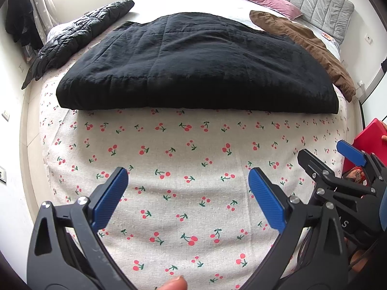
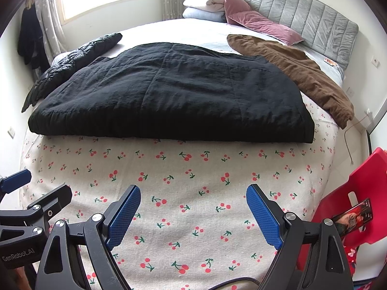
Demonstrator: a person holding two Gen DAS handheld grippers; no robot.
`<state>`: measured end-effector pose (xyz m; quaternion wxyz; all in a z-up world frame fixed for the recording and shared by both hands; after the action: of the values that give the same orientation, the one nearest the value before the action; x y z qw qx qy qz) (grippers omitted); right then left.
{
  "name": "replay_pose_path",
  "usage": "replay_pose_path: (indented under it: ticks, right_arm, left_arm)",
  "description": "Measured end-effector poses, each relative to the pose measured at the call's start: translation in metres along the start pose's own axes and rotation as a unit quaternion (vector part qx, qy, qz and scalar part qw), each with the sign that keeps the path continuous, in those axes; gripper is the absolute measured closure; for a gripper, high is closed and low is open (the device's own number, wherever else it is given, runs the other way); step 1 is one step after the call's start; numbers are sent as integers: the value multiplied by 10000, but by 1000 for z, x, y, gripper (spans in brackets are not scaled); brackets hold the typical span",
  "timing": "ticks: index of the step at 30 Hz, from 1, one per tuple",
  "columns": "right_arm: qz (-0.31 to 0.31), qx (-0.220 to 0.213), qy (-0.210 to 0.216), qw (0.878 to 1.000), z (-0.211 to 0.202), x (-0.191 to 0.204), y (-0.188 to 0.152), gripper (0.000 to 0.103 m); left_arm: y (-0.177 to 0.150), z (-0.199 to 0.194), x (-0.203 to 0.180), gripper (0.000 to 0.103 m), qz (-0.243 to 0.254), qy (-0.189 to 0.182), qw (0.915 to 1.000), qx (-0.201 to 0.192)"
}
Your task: Fold large clothes
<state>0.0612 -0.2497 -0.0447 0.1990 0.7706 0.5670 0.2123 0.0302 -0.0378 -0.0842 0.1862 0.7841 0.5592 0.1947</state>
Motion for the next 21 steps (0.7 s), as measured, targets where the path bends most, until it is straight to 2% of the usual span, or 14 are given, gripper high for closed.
replay_pose_path:
  ticks: [21]
  right_arm:
    - [-2, 28, 25, 10000, 6, 4, -3, 13]
  left_arm:
    - [-3, 7, 9, 4, -79, 162, 9998, 67]
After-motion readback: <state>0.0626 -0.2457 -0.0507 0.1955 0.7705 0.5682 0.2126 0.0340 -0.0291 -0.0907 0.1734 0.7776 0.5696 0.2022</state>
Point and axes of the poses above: each gripper's, at about its wrist camera, not at the fingertips, and z roughly the way its jaws point, x to its left, y to its top, the point moved 7 cm from there along z, roughly the way its jaws point, and after that the axes turned 12 degrees about z, right-handed, at the moved point
